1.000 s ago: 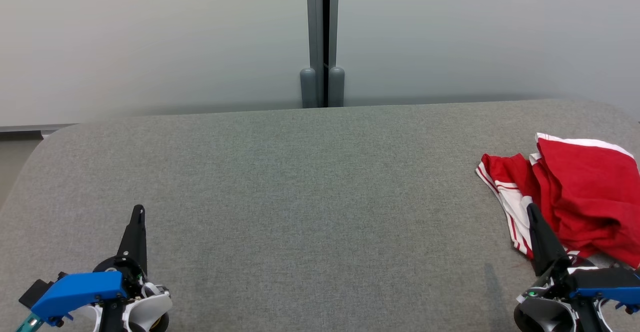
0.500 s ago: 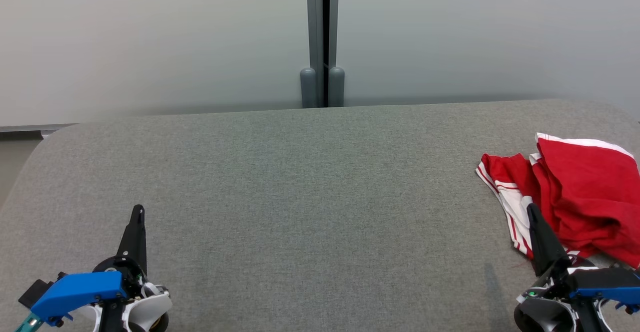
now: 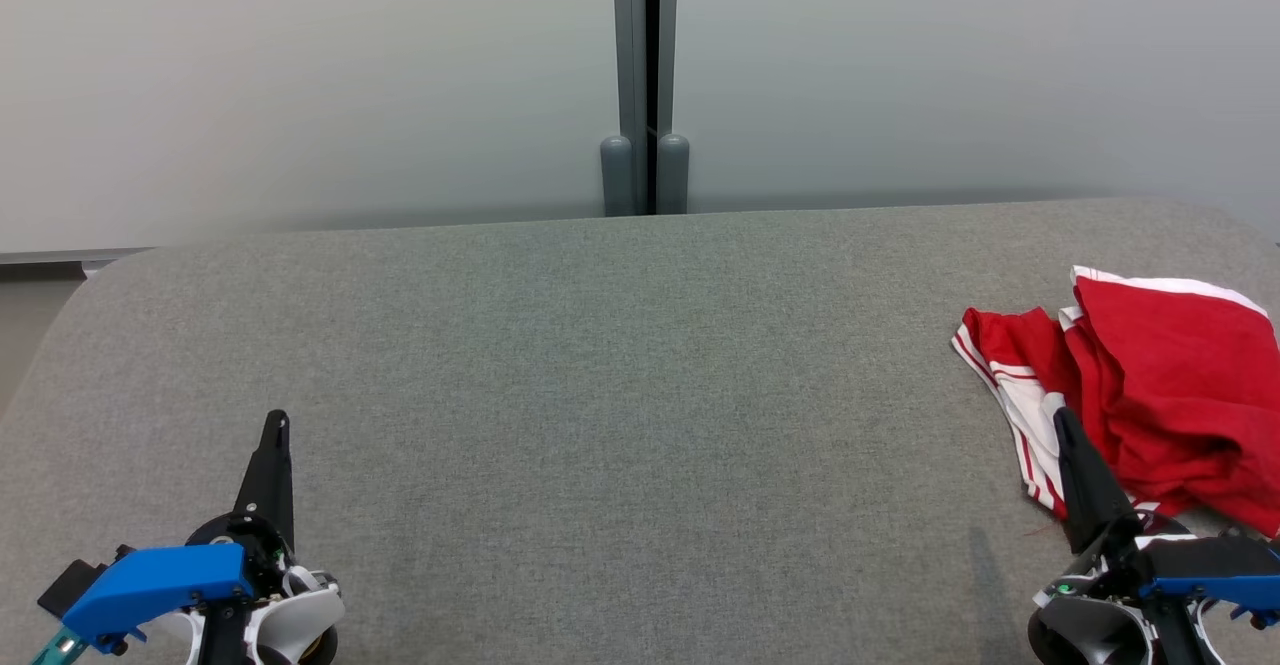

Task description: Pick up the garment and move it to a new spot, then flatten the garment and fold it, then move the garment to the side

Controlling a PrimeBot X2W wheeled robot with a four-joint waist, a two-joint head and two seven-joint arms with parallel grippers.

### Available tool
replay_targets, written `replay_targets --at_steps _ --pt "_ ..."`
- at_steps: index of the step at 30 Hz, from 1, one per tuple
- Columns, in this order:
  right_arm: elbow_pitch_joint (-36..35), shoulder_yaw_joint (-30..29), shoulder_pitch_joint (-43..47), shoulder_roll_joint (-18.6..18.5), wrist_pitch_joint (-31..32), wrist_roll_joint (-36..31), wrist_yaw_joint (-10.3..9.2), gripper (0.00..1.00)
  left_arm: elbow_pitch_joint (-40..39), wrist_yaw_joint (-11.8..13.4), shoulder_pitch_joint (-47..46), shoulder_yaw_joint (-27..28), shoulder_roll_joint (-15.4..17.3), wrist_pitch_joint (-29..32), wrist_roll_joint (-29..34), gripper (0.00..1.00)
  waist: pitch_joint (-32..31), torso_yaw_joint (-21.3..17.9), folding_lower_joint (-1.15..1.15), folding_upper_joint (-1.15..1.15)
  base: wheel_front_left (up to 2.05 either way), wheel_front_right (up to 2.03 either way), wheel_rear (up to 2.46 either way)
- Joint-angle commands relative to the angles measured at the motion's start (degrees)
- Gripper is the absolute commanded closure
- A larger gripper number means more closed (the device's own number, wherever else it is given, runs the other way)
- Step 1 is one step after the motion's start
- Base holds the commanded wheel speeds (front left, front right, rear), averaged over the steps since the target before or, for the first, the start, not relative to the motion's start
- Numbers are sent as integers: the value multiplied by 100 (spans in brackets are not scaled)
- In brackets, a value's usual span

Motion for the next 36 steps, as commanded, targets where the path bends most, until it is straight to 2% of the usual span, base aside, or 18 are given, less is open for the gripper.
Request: replay_targets --at_steps 1,36 --pt "11 -11 -85 6 12 -4 2 100 6 -29 -58 16 -4 22 15 100 0 0 0 -1 0 0 0" --pt "12 -38 -89 25 33 -34 2 100 6 -29 -61 34 -17 31 35 100 0 0 0 -1 0 0 0"
